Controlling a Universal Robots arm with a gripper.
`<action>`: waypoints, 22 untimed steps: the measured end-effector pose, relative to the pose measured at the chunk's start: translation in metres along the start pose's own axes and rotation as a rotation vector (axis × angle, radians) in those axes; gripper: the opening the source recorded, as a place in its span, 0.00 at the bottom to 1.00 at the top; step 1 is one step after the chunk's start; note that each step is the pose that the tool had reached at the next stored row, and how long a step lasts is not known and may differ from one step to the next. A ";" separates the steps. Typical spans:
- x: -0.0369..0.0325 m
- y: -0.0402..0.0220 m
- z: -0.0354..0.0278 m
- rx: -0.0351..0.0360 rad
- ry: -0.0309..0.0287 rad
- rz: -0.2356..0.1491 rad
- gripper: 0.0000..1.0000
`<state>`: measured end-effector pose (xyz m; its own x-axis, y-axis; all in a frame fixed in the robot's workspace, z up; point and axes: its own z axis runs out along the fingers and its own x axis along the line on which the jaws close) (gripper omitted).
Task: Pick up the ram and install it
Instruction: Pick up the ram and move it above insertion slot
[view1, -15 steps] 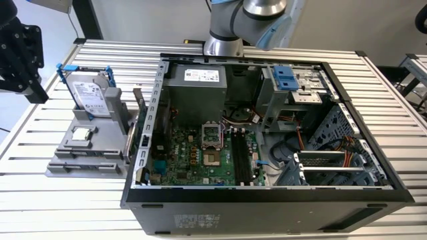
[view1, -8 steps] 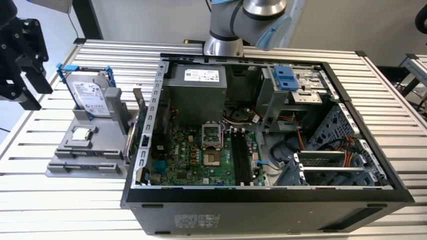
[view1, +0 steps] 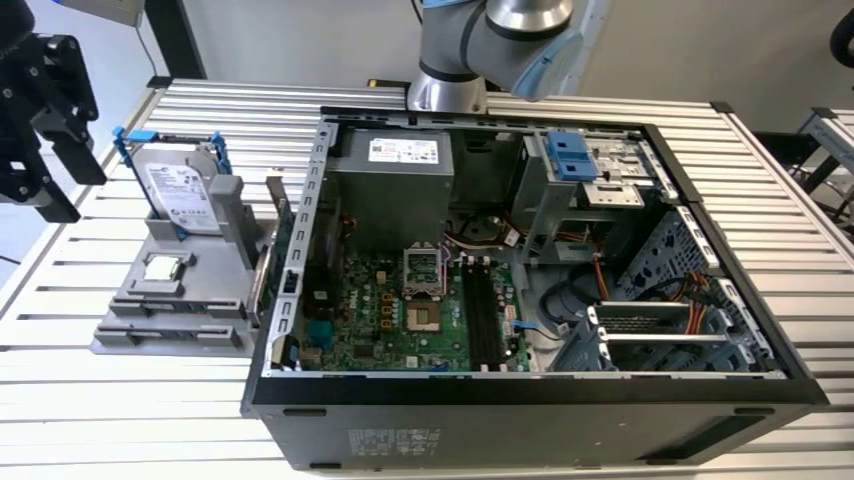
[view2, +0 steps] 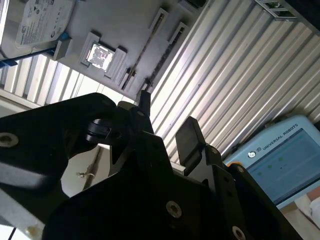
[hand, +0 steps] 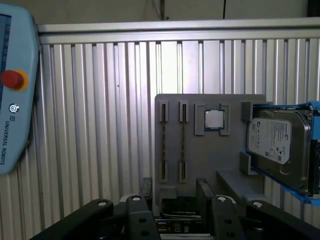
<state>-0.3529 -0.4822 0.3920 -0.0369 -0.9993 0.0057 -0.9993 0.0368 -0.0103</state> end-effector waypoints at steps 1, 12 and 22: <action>0.0000 0.0000 0.0000 0.0000 0.0000 0.000 1.00; 0.0002 0.0001 0.0006 0.0204 -0.0278 0.000 1.00; 0.0004 0.0001 0.0082 0.0338 -0.0346 0.000 1.00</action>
<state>-0.3529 -0.4826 0.3838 -0.0363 -0.9989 -0.0288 -0.9983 0.0376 -0.0440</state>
